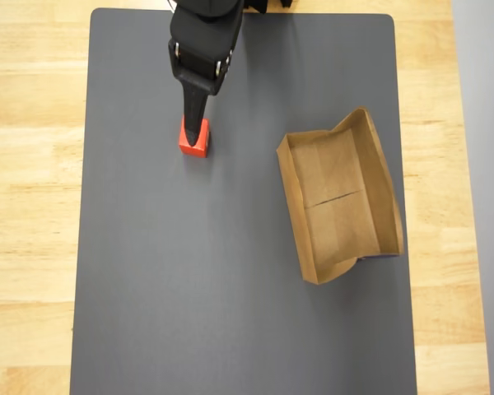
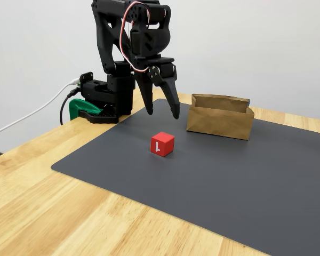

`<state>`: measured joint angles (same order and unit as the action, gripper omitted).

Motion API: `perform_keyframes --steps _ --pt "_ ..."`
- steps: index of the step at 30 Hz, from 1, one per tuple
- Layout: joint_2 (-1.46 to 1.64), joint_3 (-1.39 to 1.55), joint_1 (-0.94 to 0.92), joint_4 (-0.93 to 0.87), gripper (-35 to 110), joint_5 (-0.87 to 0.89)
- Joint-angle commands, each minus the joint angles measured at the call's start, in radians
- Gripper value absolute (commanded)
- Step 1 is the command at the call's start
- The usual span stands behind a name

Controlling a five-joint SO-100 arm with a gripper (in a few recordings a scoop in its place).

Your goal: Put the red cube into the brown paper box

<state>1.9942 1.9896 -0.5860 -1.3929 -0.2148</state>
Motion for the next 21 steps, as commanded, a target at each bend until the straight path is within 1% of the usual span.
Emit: perform_keyframes --steps 1,7,13,17,21 --pt "-0.040 -0.052 -0.044 -0.009 40 -0.035" --pt "-0.158 -0.110 -0.087 0.017 40 -0.109" --pt "-0.324 -0.233 -0.103 -0.029 40 -0.137" --pt "-0.379 -0.250 -0.094 -0.032 40 -0.202" --pt "-0.448 -0.288 -0.092 -0.046 40 -0.227"
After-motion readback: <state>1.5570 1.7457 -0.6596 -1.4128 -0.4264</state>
